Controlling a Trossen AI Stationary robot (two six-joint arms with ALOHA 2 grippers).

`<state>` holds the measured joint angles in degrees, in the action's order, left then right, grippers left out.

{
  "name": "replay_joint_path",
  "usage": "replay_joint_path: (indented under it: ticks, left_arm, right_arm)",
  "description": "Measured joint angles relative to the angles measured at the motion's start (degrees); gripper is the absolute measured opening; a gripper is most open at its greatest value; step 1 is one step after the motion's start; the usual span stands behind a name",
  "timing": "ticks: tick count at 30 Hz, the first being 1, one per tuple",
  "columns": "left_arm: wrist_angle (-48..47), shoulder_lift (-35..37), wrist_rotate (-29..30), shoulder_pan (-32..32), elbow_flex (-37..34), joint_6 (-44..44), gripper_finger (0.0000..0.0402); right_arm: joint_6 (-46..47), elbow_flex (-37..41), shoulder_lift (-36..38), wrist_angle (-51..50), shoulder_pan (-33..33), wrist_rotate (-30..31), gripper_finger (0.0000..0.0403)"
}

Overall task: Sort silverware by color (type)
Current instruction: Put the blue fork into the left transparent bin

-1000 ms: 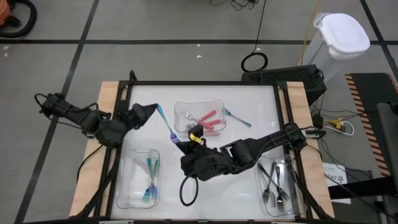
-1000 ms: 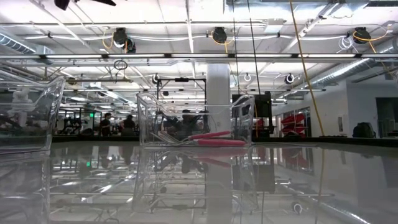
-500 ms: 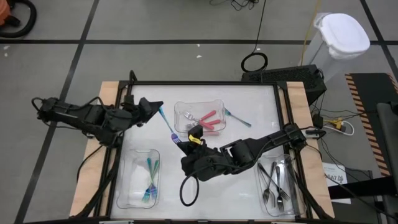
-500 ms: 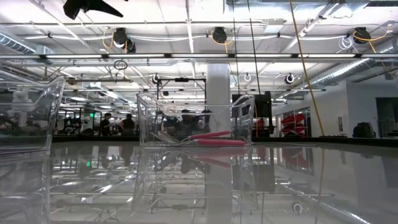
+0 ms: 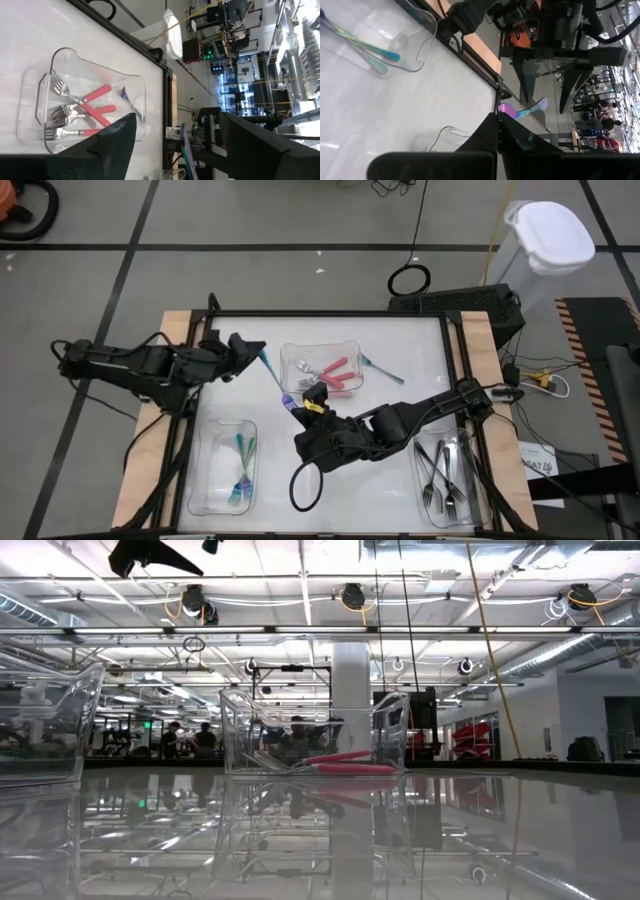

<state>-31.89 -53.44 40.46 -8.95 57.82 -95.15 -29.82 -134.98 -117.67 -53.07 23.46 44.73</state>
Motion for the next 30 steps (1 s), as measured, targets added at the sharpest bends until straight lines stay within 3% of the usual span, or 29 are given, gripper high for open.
replay_joint_path:
  ticks: [16,26,30]
  left_arm:
    - [2.8,-3.6,-5.4,0.7,0.0,0.1,0.0147]
    - [5.0,-2.4,-5.9,0.7,0.0,3.5,0.002]
    - [5.1,-1.9,-6.2,0.7,0.0,4.1,0.0011]
  right_arm:
    - [-2.6,0.0,0.0,-0.5,-0.1,-1.5,0.0]
    - [-0.6,0.0,0.0,-4.1,-0.2,-1.5,0.0003]
    - [0.2,0.0,-0.1,-4.4,-0.2,-3.7,0.0029]
